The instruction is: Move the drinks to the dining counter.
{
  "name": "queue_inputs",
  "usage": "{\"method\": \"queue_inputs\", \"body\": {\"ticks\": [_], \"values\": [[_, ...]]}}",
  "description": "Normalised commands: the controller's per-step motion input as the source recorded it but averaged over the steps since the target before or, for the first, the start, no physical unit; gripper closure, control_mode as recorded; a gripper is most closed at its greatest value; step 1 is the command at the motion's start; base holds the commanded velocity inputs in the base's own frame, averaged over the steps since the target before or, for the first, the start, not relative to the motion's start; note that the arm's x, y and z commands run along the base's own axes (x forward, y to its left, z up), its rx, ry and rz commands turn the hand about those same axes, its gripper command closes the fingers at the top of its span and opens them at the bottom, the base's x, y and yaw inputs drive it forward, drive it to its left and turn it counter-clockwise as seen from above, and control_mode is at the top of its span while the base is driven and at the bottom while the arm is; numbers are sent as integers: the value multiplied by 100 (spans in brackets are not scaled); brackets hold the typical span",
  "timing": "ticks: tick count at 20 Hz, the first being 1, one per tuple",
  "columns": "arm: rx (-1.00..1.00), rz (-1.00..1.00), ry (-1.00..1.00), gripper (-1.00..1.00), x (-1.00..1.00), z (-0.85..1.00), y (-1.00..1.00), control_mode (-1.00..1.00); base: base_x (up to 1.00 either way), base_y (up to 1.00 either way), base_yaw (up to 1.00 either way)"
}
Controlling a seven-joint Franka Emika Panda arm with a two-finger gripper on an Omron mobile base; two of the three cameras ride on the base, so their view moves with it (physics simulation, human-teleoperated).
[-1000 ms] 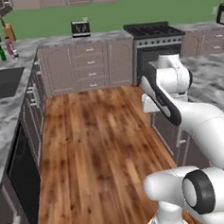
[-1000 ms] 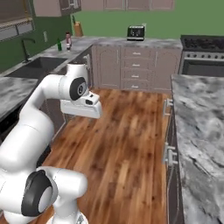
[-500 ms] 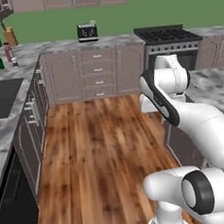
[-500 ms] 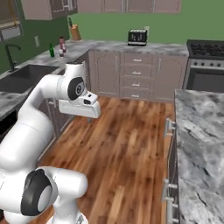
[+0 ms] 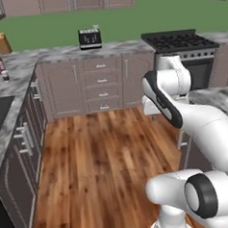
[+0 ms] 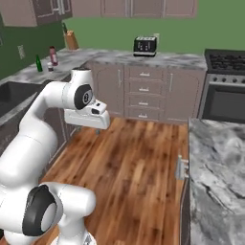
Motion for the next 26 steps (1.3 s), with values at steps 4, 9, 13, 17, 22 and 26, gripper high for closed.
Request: {"method": "queue_inputs", "body": {"ticks": [4,9,13,17,22,26], "values": [[0,0,0,-100,0,0,0,100,100,-21,0],[0,0,0,-100,0,0,0,100,100,-22,3],[0,0,0,-100,0,0,0,100,100,-28,17],[0,0,0,-100,0,0,0,100,100,-31,44],[0,0,0,-100,0,0,0,100,100,-27,60],[0,0,0,-100,0,0,0,100,100,-27,59]]}}
